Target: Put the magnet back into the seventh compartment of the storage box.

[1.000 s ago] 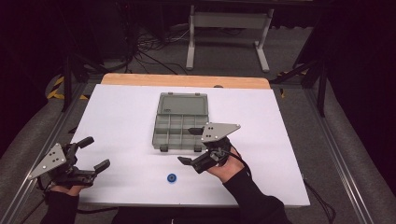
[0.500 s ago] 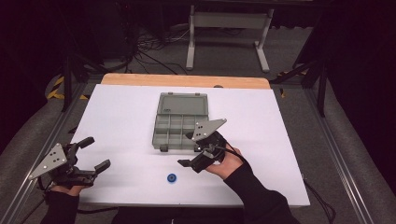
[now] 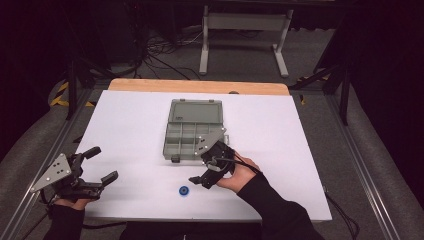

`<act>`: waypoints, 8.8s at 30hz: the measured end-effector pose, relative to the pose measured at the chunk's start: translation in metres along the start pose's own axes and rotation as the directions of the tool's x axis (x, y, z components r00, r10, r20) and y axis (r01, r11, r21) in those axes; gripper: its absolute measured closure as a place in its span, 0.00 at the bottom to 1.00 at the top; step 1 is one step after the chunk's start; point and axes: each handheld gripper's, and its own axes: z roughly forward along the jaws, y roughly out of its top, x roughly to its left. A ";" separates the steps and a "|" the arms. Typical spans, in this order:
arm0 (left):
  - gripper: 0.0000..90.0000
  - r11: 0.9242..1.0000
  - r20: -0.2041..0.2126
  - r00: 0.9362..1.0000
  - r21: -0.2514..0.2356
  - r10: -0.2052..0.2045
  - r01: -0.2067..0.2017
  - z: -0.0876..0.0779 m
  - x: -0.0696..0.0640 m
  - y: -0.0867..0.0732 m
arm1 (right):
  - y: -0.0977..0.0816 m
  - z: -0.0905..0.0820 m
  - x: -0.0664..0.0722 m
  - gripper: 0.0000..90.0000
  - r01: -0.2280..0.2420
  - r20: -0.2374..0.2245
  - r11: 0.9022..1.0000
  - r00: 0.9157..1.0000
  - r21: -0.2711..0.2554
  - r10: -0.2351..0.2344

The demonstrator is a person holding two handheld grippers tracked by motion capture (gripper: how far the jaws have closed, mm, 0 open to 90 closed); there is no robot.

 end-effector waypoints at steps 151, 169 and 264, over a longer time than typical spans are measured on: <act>0.01 1.000 0.004 1.000 -0.001 0.001 -0.001 0.001 0.000 0.000 | 0.015 -0.002 -0.020 0.69 -0.057 0.066 0.998 0.996 0.032 0.055; 0.01 1.000 0.005 1.000 0.001 0.000 0.000 0.002 0.000 -0.001 | 0.012 -0.011 -0.053 0.69 -0.158 0.150 0.987 0.977 0.026 0.152; 0.01 1.000 0.009 1.000 0.006 0.002 -0.002 0.002 0.001 -0.001 | -0.001 0.015 -0.072 0.22 -0.230 0.190 0.973 0.956 0.024 0.222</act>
